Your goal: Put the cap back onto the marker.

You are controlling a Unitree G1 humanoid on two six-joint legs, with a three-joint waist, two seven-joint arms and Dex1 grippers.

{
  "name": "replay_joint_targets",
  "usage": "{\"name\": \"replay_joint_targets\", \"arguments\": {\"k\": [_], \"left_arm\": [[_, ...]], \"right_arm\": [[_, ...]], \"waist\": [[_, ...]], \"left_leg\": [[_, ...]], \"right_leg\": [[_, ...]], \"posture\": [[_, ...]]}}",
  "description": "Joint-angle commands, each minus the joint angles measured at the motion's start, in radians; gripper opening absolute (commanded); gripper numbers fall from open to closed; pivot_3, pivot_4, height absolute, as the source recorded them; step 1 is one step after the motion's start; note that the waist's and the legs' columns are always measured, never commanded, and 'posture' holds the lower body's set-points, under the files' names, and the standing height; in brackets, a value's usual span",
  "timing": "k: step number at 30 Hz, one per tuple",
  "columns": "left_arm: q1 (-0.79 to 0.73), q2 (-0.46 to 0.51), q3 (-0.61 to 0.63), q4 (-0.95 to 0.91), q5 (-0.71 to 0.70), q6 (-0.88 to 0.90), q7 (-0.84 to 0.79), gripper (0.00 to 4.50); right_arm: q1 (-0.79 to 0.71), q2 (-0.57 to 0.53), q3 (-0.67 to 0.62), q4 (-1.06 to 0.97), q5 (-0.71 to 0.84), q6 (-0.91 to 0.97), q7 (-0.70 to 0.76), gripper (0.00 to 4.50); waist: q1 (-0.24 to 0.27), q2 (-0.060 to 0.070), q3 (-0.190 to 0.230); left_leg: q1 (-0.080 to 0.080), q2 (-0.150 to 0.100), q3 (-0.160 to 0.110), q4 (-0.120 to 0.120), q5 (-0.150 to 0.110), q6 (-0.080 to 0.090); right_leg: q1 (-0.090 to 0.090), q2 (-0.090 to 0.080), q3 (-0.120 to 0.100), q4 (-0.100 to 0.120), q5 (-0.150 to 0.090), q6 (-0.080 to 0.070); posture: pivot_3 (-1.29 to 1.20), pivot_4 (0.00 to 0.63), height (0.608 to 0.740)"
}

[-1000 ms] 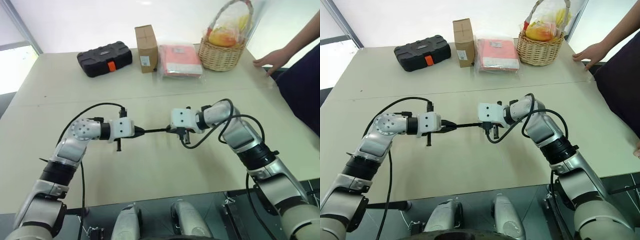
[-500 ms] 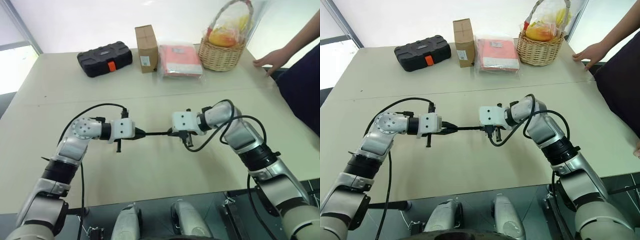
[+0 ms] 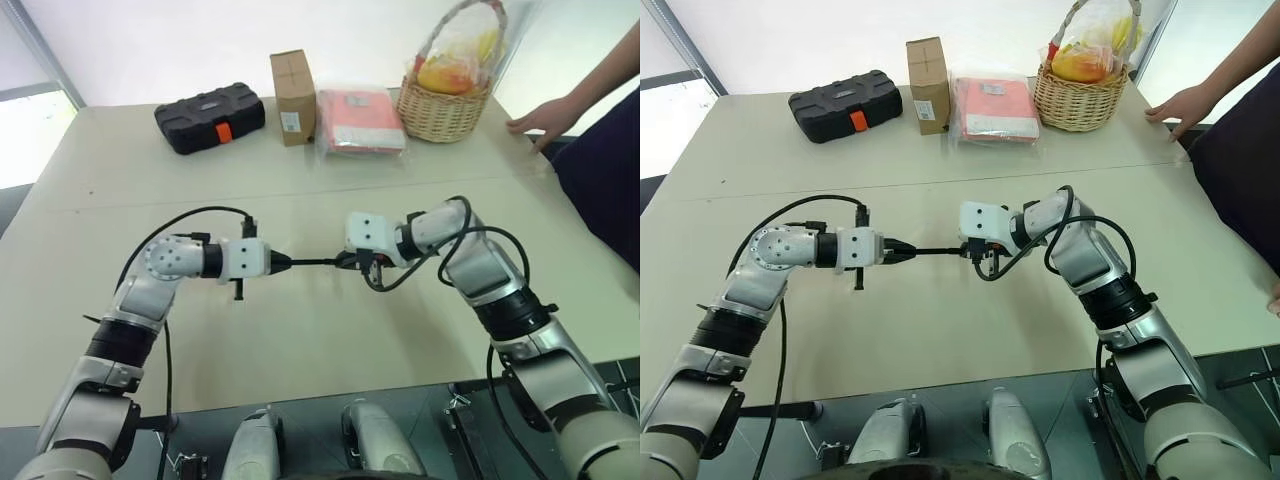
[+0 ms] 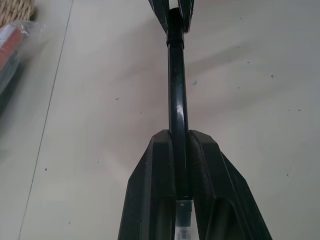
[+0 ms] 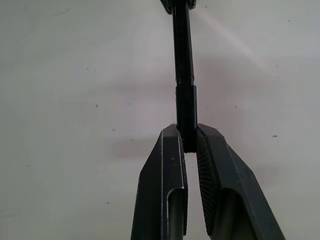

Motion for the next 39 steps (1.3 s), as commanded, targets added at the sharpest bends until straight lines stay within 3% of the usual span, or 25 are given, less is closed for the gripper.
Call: {"name": "replay_joint_targets", "arguments": {"k": [1,24,39], "left_arm": [[-0.065,-0.071,-0.003,-0.073,-0.074,-0.085,0.035,0.00],[-0.091,-0.084,-0.015,-0.031,-0.020,-0.123,0.055,0.00],[-0.060,-0.087,0.006,-0.060,-0.044,-0.090,0.053,0.00]], "right_arm": [[-0.004,0.075,0.069,-0.089,0.080,-0.027,0.038,0.06],[-0.008,0.094,0.144,-0.033,-0.038,-0.042,-0.001,0.06],[0.006,0.078,0.108,-0.036,-0.037,-0.062,-0.014,0.06]], "waist": [[0.000,0.000,0.000],[-0.001,0.000,0.000],[-0.001,0.000,0.000]], "left_leg": [[0.000,0.000,0.000,0.000,0.000,0.000],[0.000,0.000,0.000,0.000,0.000,0.000],[0.000,0.000,0.000,0.000,0.000,0.000]], "right_leg": [[0.000,0.000,0.000,0.000,0.000,0.000],[0.000,0.000,0.000,0.000,0.000,0.000],[0.000,0.000,0.000,0.000,0.000,0.000]], "posture": [[0.00,0.150,0.740],[0.00,0.150,0.740],[0.00,0.150,0.740]]}}
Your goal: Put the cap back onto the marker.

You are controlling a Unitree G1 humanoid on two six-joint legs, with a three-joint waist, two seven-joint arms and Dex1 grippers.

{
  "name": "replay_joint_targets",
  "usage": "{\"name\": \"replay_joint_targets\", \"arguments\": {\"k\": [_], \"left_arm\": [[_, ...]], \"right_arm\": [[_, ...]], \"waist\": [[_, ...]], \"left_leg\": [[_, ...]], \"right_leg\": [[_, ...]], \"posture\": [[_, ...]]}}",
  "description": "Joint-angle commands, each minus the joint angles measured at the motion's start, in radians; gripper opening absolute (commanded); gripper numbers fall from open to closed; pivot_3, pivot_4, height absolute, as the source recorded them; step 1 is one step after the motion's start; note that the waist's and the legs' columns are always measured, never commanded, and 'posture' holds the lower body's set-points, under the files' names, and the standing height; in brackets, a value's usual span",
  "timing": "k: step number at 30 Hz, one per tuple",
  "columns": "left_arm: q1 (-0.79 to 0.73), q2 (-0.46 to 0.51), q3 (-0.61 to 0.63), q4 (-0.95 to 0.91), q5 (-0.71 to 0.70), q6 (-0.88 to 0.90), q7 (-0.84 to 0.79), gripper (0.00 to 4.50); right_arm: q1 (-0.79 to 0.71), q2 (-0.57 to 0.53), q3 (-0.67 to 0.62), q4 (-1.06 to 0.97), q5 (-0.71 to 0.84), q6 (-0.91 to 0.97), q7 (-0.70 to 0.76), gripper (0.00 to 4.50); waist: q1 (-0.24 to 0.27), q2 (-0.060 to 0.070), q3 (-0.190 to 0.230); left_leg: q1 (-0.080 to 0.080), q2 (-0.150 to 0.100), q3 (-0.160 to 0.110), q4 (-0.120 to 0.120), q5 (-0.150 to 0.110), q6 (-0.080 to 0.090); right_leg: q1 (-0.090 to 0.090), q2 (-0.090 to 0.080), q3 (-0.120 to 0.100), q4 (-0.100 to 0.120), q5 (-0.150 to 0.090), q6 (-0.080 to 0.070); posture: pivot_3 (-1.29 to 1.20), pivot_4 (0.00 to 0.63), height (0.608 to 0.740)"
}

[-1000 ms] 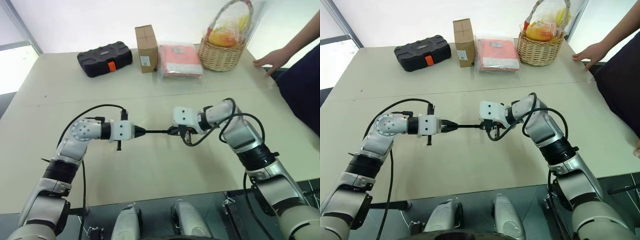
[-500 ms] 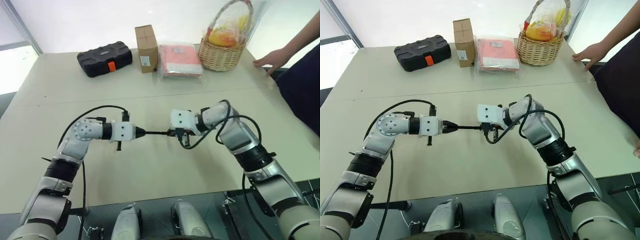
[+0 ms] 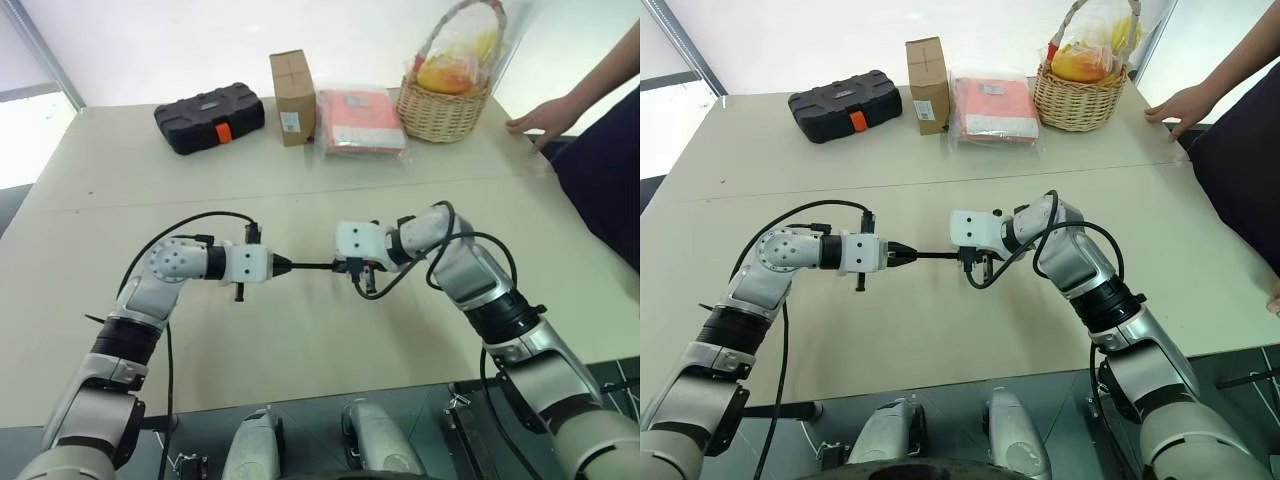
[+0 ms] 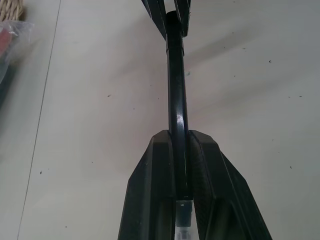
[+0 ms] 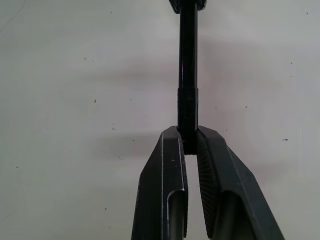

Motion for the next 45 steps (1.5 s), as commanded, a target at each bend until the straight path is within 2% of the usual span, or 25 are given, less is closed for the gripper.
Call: {"name": "replay_joint_targets", "arguments": {"k": [1,9,11,12,16,23,27,33,40,45], "left_arm": [[-0.041,-0.067,0.014,-0.117,-0.105,-0.028,0.048,0.00],[0.044,-0.025,0.060,-0.185,-0.114,0.047,0.073,0.00],[0.072,-0.012,0.072,-0.211,-0.118,0.068,0.086,0.00],[0.085,-0.005,0.077,-0.222,-0.121,0.078,0.093,0.00],[0.137,0.025,0.094,-0.277,-0.135,0.123,0.123,0.00],[0.263,0.074,0.149,-0.373,-0.158,0.240,0.196,0.00],[0.370,0.071,0.231,-0.463,-0.215,0.418,0.275,0.00],[0.438,0.025,0.349,-0.619,-0.343,0.737,0.414,0.00],[0.534,-0.111,0.574,-0.787,-0.473,1.152,0.709,0.00],[0.590,-0.160,0.628,-0.814,-0.472,1.245,0.821,0.00]], "right_arm": [[0.011,0.045,0.054,-0.036,0.046,-0.056,0.008,0.06],[0.016,-0.018,-0.022,0.031,0.057,-0.108,-0.022,0.06],[0.010,-0.029,-0.042,0.047,0.076,-0.109,-0.023,0.89],[0.006,-0.039,-0.046,0.056,0.073,-0.115,-0.029,1.14],[-0.006,-0.076,-0.061,0.085,0.070,-0.164,-0.054,3.22],[0.052,-0.134,-0.170,-0.015,0.174,-0.032,-0.073,3.22],[0.094,-0.109,-0.255,-0.097,0.272,0.071,-0.121,3.22],[0.115,-0.109,-0.345,-0.237,0.479,0.203,-0.098,3.22],[0.092,-0.121,-0.397,-0.310,0.628,0.298,-0.129,3.22],[0.086,-0.124,-0.368,-0.310,0.649,0.290,-0.147,3.22]], "waist": [[0.000,0.000,0.000],[-0.002,0.000,0.000],[-0.002,0.000,0.000],[-0.002,0.000,0.000],[-0.001,0.000,0.000],[-0.002,0.000,0.000],[-0.004,0.000,0.000],[0.000,-0.001,0.000],[-0.005,-0.001,0.000],[-0.003,-0.002,-0.001]], "left_leg": [[0.000,0.000,0.000,0.000,0.000,0.000],[0.000,0.000,0.000,0.000,0.000,0.000],[0.000,0.000,0.000,0.000,0.000,0.000],[0.000,0.000,0.000,0.000,0.000,0.000],[0.000,0.000,0.000,0.000,0.000,0.000],[0.001,0.001,0.000,-0.001,0.000,0.000],[0.001,0.002,0.000,-0.001,0.000,0.000],[0.001,0.002,-0.001,-0.001,0.000,0.000],[0.002,0.002,-0.001,-0.001,0.000,0.000],[0.002,0.002,-0.002,-0.001,0.000,0.000]], "right_leg": [[0.000,0.000,0.000,0.000,0.000,0.000],[0.000,0.000,0.000,0.000,0.000,0.000],[0.000,0.000,0.000,0.000,0.000,0.000],[0.000,0.000,0.000,0.000,0.000,0.000],[0.000,-0.001,0.000,0.000,0.000,0.000],[0.000,0.000,0.000,0.000,0.000,0.000],[0.000,0.000,0.001,0.000,0.000,0.000],[0.001,0.000,0.000,0.000,0.000,0.000],[0.002,-0.001,0.000,0.000,0.000,0.000],[0.002,0.000,0.000,0.000,0.000,0.000]], "posture": [[0.00,0.150,0.740],[0.00,0.150,0.740],[0.00,0.150,0.740],[0.00,0.150,0.740],[0.00,0.150,0.740],[0.00,0.150,0.740],[0.00,0.150,0.740],[0.00,0.150,0.740],[0.00,0.150,0.740],[0.00,0.150,0.740]]}}
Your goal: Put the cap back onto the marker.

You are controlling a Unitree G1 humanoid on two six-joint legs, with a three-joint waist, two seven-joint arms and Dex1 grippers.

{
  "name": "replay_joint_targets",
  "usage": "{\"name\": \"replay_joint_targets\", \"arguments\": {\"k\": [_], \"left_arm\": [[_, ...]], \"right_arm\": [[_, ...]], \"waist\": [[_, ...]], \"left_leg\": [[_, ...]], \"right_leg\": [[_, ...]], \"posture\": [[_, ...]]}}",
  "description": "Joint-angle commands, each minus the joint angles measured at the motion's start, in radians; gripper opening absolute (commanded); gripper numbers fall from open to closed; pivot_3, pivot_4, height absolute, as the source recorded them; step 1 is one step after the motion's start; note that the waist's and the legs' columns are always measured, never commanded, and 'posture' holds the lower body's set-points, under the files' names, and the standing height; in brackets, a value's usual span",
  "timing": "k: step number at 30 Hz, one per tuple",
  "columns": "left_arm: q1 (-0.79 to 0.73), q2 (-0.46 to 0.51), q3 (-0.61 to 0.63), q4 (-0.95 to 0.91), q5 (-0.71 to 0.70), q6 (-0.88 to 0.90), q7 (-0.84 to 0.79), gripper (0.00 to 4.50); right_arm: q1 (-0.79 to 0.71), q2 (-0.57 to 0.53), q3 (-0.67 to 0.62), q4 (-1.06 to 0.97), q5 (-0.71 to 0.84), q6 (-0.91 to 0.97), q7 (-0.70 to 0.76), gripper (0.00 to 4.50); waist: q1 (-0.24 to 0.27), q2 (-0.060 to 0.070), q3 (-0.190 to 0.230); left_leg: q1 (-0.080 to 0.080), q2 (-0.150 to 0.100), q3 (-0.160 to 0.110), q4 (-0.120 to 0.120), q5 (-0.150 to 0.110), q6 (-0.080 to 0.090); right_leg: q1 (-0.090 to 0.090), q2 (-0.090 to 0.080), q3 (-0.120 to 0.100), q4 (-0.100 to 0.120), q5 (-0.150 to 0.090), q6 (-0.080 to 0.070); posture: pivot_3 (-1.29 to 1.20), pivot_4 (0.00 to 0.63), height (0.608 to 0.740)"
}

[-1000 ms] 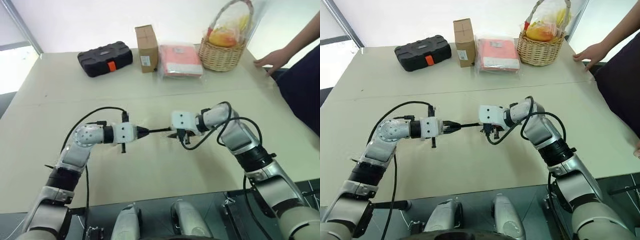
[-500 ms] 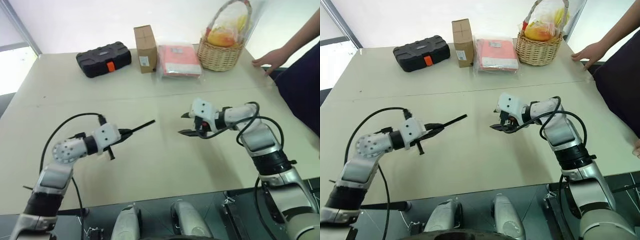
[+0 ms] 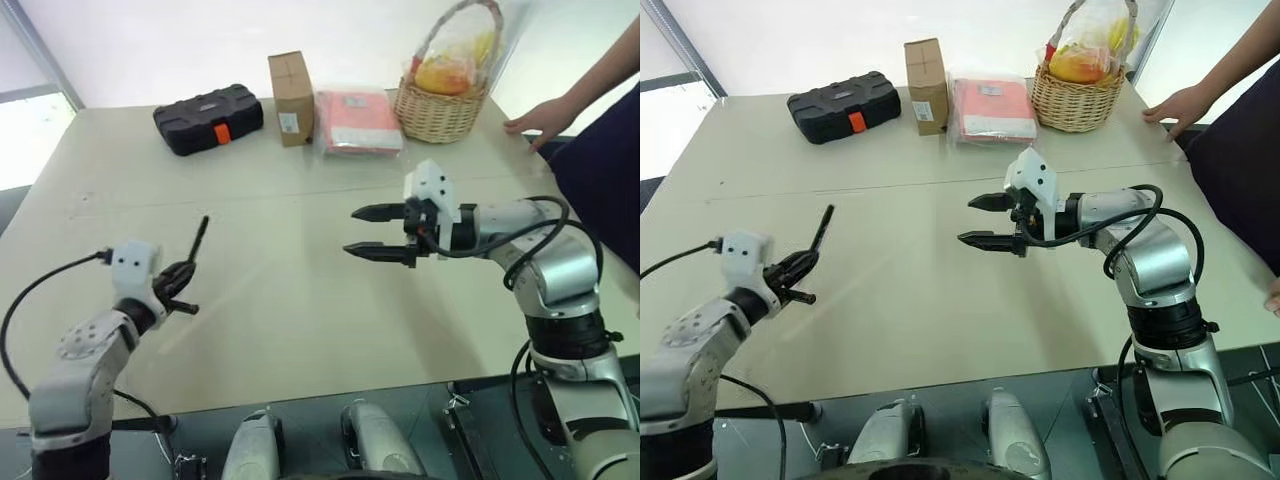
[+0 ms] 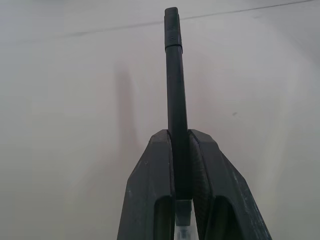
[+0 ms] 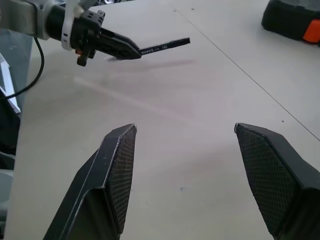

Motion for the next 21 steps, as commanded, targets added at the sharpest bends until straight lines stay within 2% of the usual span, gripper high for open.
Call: {"name": "replay_joint_targets", "arguments": {"k": [1,5,11,13,14,20,21], "left_arm": [[0.023,-0.020,0.059,-0.034,-0.013,0.050,0.067,0.00],[0.011,-0.029,0.085,-0.007,-0.033,0.089,0.101,0.00],[0.019,-0.025,0.053,0.036,-0.015,0.071,0.121,0.00],[0.018,-0.025,0.052,0.037,-0.019,0.070,0.126,1.02],[0.018,-0.026,0.053,0.037,-0.021,0.073,0.129,1.39],[0.023,-0.043,0.067,0.008,-0.043,0.090,0.151,4.48],[0.028,-0.045,0.068,-0.007,-0.046,0.094,0.155,4.48]], "right_arm": [[-0.029,-0.006,0.009,-0.030,0.029,-0.013,-0.011,3.22],[-0.029,-0.004,0.029,-0.025,0.034,-0.024,-0.015,3.22],[-0.028,-0.007,0.049,-0.020,0.031,-0.040,-0.019,3.22],[-0.026,-0.011,0.051,-0.019,0.030,-0.044,-0.020,3.28],[-0.025,-0.013,0.052,-0.018,0.030,-0.045,-0.019,3.28],[-0.030,-0.037,0.059,-0.003,0.023,-0.059,-0.001,3.28],[-0.033,-0.043,0.061,0.003,0.021,-0.063,0.007,3.28]], "waist": [[0.000,0.000,0.000],[0.002,-0.001,0.000],[0.001,-0.001,-0.001],[0.000,-0.001,-0.001],[0.000,-0.001,-0.001],[0.000,-0.001,-0.001],[0.000,-0.001,-0.001]], "left_leg": [[0.000,0.000,0.000,0.000,0.000,0.000],[0.000,-0.001,0.000,0.000,0.000,0.000],[0.000,-0.001,0.001,0.000,0.000,0.000],[0.000,-0.001,0.001,0.000,0.000,0.000],[0.000,-0.001,0.001,0.000,0.000,0.000],[0.000,-0.001,0.001,0.000,0.000,0.000],[0.000,-0.001,0.001,0.000,0.000,0.000]], "right_leg": [[0.000,0.000,0.000,0.000,0.000,0.000],[0.000,-0.001,0.000,0.000,0.000,-0.001],[0.000,-0.001,0.000,-0.001,0.000,-0.001],[0.000,-0.001,0.000,-0.001,-0.001,-0.001],[0.000,-0.001,0.000,-0.001,-0.001,-0.001],[0.000,-0.002,0.001,-0.001,-0.002,-0.003],[0.000,-0.002,0.001,-0.001,-0.002,-0.003]], "posture": [[0.00,0.150,0.740],[0.00,0.150,0.740],[0.00,0.150,0.740],[0.00,0.150,0.740],[0.00,0.150,0.740],[0.00,0.150,0.740],[0.00,0.150,0.740]]}}
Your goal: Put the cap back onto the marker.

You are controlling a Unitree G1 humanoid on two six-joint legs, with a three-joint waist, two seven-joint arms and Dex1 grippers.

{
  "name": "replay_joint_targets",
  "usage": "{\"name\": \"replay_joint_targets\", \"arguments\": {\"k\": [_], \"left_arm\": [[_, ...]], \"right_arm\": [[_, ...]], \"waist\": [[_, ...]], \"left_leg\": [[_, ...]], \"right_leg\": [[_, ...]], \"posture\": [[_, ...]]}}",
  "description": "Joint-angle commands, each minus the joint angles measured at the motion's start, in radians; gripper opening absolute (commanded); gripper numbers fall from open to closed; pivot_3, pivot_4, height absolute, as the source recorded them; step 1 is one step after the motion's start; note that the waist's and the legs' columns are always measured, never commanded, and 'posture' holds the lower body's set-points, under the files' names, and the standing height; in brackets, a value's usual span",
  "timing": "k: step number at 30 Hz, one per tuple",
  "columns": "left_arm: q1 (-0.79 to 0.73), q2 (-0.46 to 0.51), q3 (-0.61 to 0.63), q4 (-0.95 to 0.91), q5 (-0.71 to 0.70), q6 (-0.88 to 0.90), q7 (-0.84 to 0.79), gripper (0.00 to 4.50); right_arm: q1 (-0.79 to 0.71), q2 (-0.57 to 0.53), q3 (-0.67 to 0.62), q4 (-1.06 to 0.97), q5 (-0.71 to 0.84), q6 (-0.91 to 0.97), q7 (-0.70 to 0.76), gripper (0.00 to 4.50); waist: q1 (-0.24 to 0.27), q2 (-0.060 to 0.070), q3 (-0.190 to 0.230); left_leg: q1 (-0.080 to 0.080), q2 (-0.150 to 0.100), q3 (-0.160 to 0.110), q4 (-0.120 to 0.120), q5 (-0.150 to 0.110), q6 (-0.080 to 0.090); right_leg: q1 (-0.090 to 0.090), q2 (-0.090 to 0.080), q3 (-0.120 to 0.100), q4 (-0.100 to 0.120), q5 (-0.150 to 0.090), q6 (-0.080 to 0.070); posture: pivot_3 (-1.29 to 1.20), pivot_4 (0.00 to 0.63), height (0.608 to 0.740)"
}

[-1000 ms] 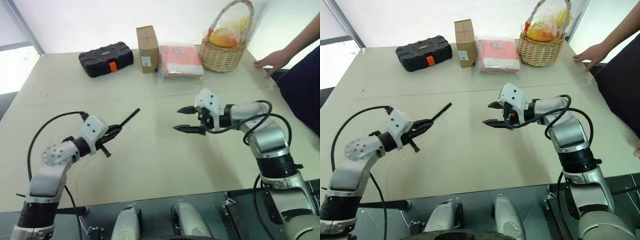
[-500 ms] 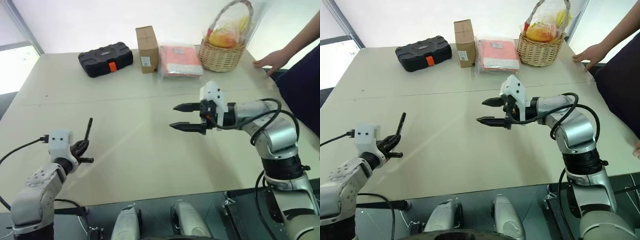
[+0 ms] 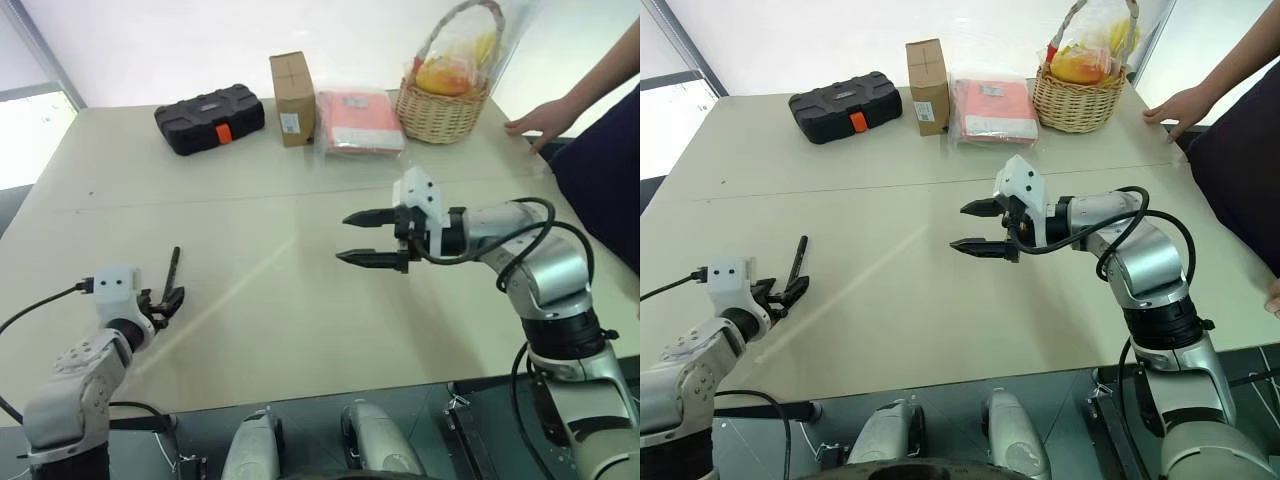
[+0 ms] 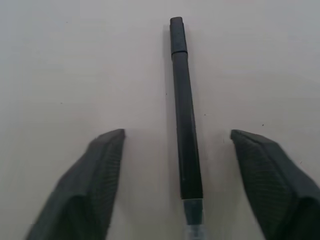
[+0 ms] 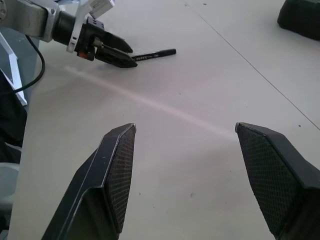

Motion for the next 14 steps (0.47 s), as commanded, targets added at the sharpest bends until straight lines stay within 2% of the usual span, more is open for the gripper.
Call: {"name": "replay_joint_targets", "arguments": {"k": [1,9,14], "left_arm": [[0.015,-0.009,0.018,-0.076,-0.016,0.010,0.025,4.48],[0.100,-0.121,0.110,-0.474,-0.067,0.122,0.177,4.48],[0.199,-0.158,0.144,-0.627,-0.126,0.192,0.230,4.48]], "right_arm": [[-0.034,-0.030,0.005,0.008,0.009,-0.039,0.031,3.28],[-0.088,-0.149,0.052,0.095,-0.017,-0.155,0.203,3.28],[-0.116,-0.151,0.056,0.128,-0.021,-0.180,0.221,3.28]], "waist": [[-0.002,0.000,0.000],[-0.001,-0.002,0.001],[-0.004,-0.003,0.001]], "left_leg": [[0.000,0.000,0.000,0.000,0.000,0.000],[0.000,0.001,0.000,-0.001,0.000,0.000],[0.001,0.001,0.000,0.000,0.000,0.000]], "right_leg": [[0.000,0.000,0.000,0.000,0.000,0.000],[0.000,-0.001,0.002,-0.002,0.000,0.000],[0.000,0.000,0.003,-0.002,0.000,0.000]], "posture": [[0.00,0.150,0.740],[0.00,0.150,0.740],[0.00,0.150,0.740]]}}
